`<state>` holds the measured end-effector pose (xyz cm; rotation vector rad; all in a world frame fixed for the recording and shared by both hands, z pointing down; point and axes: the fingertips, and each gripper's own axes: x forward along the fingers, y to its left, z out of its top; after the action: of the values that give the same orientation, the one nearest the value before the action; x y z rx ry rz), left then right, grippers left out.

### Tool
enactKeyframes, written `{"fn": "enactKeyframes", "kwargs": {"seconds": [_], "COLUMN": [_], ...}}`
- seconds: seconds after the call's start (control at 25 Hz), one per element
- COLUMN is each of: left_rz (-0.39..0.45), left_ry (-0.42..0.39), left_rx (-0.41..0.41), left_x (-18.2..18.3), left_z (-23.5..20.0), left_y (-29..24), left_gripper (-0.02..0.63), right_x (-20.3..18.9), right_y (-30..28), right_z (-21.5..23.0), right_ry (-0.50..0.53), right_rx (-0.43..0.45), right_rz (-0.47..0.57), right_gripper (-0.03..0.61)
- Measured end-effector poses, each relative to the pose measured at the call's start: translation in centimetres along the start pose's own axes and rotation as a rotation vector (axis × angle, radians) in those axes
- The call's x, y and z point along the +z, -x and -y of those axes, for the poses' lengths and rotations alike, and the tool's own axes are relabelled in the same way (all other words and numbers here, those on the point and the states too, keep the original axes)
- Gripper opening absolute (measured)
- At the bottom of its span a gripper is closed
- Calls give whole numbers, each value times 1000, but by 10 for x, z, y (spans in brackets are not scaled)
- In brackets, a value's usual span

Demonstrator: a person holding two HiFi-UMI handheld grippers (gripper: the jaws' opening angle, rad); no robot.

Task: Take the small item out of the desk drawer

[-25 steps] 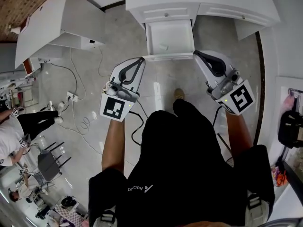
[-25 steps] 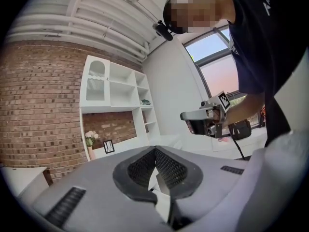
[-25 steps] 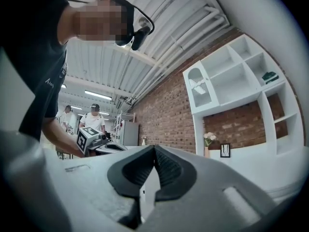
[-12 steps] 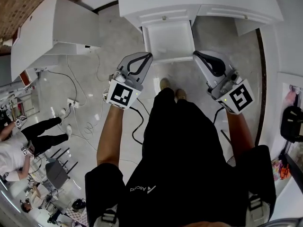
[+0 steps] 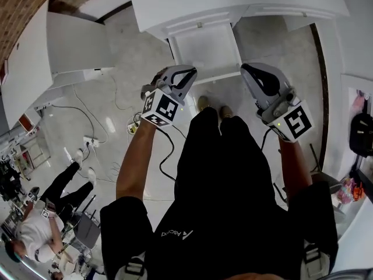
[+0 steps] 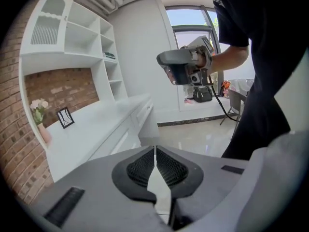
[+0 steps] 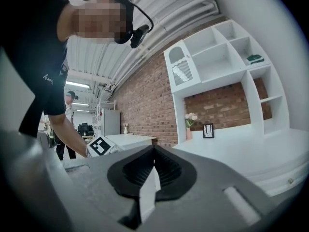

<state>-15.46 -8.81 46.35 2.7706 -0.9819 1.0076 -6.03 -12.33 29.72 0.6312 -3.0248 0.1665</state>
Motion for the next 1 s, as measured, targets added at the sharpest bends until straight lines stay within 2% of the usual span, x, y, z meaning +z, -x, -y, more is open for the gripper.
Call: {"fn": "enactKeyframes", "kwargs": {"seconds": [0.16,0.48,0.84,1.0], "left_rz": [-74,-226,-361,-414], "left_ry": [-33,-88,-164,-168], "left_rx": [-67,-160,-258,-284], "left_x": [-32,-108,-178,-212], "left_z": [1,3,15,20], "left_y": [-41,-126,-204,-230], "left_gripper": [43,130,170,173], "right_x": [-25,-86,-153,-175], "right_y": [-1,-2,-9,-17], "right_z": [15,45,81,91], "right_ry": [-33,-61,-46,-59], "right_rx": [-37,-42,-25,-25], "right_rz": [-35,-80,-123,-129], "right_gripper": [2,2,2,2]}}
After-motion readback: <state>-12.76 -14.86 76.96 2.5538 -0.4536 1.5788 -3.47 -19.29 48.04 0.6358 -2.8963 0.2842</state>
